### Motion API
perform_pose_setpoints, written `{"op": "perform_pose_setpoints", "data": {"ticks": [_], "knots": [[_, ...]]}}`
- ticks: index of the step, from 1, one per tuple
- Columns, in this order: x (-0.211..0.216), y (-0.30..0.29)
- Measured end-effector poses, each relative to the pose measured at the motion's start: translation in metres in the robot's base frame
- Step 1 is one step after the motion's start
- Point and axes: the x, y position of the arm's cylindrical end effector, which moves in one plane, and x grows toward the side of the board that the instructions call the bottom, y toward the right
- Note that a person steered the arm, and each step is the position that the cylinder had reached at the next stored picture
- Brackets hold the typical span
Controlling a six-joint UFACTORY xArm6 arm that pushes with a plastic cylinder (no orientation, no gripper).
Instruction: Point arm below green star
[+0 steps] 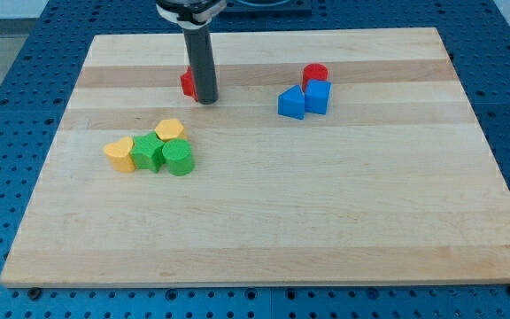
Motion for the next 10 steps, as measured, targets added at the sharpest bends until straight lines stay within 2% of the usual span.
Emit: {"op": "perform_pose_setpoints", "data": {"ticks": [3,4,5,6,7,8,10], "knots": [[0.017,-0.01],[0.052,-0.003],[0.063,0.037],[0.088,0.047],[0.13,0.053],[0.166,0.019],[0.158,-0.096]]}}
